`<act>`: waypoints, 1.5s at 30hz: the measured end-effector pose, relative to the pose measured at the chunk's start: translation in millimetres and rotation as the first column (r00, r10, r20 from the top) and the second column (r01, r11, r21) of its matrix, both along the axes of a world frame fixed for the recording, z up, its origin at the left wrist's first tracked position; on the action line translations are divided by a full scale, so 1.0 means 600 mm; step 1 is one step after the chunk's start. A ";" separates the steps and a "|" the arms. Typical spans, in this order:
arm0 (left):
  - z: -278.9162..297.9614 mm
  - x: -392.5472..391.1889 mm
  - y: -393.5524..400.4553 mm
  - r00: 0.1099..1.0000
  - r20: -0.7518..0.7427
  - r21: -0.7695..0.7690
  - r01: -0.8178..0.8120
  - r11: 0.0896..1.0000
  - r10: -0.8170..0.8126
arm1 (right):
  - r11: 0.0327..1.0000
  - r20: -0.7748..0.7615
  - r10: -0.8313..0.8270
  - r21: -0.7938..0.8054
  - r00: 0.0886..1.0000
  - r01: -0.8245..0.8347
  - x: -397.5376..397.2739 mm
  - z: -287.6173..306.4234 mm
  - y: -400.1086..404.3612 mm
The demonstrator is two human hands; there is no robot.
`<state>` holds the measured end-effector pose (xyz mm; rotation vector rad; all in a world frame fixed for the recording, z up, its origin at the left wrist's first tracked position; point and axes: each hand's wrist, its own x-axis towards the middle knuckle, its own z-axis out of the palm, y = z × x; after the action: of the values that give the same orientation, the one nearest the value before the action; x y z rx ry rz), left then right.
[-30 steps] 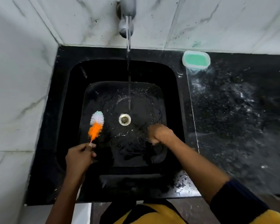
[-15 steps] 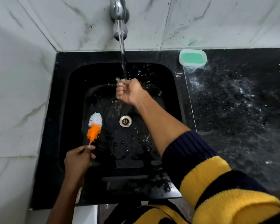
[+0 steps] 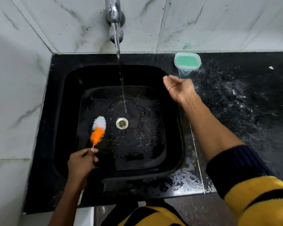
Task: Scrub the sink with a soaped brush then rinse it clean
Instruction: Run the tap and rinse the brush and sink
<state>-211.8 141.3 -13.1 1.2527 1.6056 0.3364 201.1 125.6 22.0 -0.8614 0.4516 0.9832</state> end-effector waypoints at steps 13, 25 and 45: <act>0.023 0.022 -0.020 0.999 0.023 -0.011 0.032 0.999 -0.031 | 0.971 -0.005 0.175 -0.167 0.985 -0.173 -0.098 0.000 -0.219; 0.020 0.024 -0.030 1.000 0.012 -0.015 -0.004 1.000 0.004 | 0.886 -0.026 0.454 -0.095 0.891 -0.454 -0.182 0.017 -0.023; 0.016 0.007 -0.029 0.999 -0.020 -0.010 -0.035 0.999 0.034 | 0.588 -0.001 0.797 -0.227 0.604 -0.776 -0.092 0.004 -0.012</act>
<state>-207.8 124.0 -3.6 1.2251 1.6453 0.3379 145.8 118.1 24.2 -1.3507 0.0428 1.7329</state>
